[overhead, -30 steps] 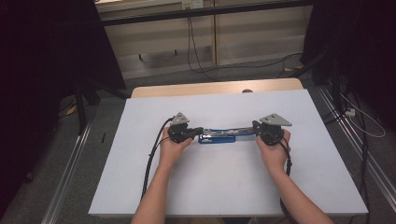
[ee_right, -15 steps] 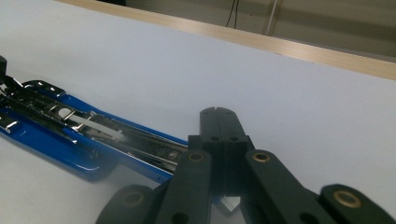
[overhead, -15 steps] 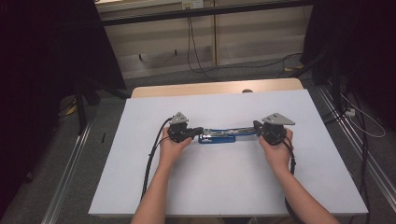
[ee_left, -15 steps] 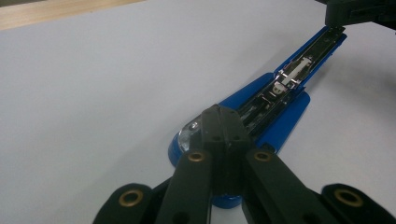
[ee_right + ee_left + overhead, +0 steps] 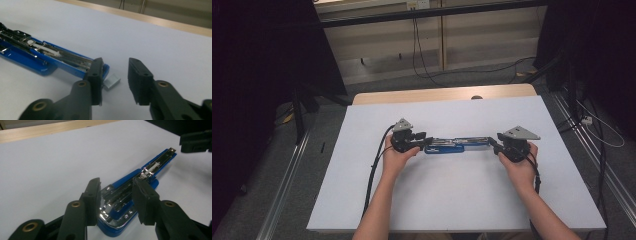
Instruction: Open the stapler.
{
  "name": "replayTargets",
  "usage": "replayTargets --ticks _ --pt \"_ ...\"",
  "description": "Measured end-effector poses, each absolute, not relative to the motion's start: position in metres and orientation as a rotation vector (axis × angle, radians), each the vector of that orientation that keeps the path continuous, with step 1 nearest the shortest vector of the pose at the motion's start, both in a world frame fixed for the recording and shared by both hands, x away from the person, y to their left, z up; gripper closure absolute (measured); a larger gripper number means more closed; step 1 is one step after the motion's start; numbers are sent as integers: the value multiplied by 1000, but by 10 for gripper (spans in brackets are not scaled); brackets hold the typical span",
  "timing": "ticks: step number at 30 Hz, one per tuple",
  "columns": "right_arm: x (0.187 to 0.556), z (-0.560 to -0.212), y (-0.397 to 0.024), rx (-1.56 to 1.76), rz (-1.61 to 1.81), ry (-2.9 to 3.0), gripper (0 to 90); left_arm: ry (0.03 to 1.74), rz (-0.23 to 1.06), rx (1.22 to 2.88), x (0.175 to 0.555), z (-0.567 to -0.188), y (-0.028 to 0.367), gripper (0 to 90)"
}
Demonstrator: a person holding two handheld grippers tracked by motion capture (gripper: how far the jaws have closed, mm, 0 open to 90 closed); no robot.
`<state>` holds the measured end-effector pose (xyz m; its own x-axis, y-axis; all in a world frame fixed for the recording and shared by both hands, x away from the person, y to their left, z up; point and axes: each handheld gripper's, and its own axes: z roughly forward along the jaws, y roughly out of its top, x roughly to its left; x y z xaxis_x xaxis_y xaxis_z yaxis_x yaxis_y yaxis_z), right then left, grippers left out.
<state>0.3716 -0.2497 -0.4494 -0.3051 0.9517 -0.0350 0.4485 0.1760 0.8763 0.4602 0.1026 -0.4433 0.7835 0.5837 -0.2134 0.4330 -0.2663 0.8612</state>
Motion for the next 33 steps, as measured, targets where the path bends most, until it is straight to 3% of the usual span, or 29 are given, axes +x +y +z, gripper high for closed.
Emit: replayTargets --ticks 3,6,11,19,33 --pt "369 -453 -254 1319 1018 1880 491 819 201 1900 460 -439 106 364" --pt "370 -460 -257 1341 979 1918 414 843 222 1896 459 -437 108 263" --pt "375 -465 -259 1375 940 1944 331 845 234 1887 458 -434 108 192" --pt "386 -465 -262 1360 906 1999 316 846 247 1888 459 -435 108 177" --pt "400 -467 -260 1358 883 2060 369 855 261 1895 460 -435 109 175"
